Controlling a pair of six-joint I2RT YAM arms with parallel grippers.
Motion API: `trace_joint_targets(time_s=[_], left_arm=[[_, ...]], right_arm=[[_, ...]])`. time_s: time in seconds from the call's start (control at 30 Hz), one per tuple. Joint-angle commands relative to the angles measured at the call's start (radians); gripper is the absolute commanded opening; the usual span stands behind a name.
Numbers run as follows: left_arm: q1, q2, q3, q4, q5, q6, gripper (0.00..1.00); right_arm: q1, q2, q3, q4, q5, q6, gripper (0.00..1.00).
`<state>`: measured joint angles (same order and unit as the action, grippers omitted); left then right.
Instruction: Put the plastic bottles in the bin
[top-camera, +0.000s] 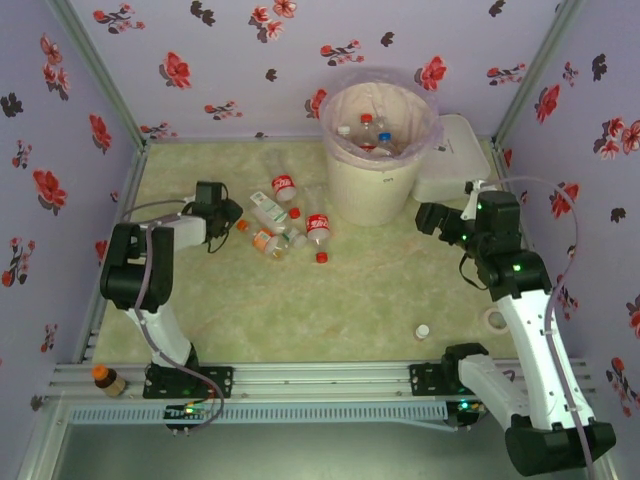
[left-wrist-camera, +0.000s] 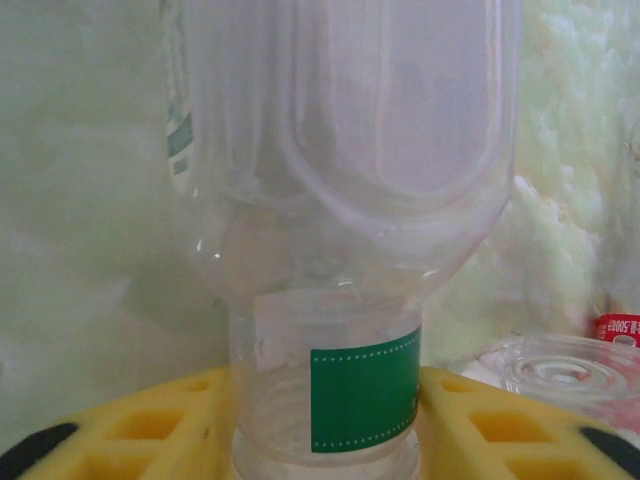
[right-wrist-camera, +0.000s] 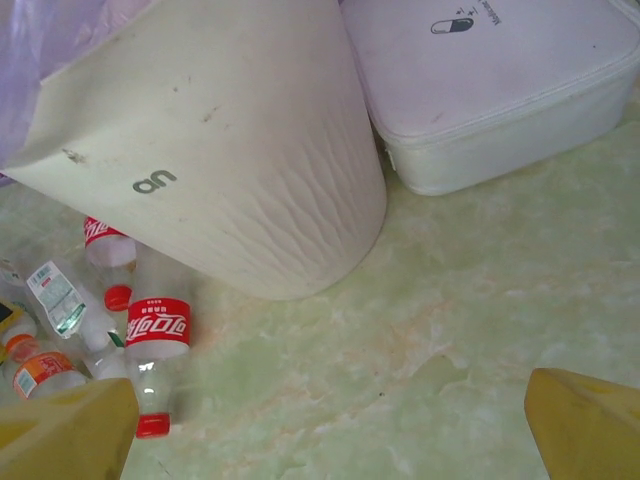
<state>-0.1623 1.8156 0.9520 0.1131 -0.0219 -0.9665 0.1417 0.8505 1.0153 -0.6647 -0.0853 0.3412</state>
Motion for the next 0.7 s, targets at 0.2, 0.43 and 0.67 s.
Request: trace_joint_targets(time_s=[0.2,0.43,0.67], left_arm=[[0.016,-0.027,-0.038,0.060,0.001,0.007,0.32],[0.015,-0.195,-0.048,0.003,-0.040,0.127,0.28],[-0.001,-0.428,-0.053,-0.090,-0.012,0.314,0.00]], right_arm=[[-0.007,-0.086,-0.066,-0.034,-0.009,-0.028,1.00],[-0.007,-0.144,-0.078,-0.021,-0.064,-0.027,1.00],[-0.006,-0.166,-0.098,0.067,-0.223,-0.015,1.00]])
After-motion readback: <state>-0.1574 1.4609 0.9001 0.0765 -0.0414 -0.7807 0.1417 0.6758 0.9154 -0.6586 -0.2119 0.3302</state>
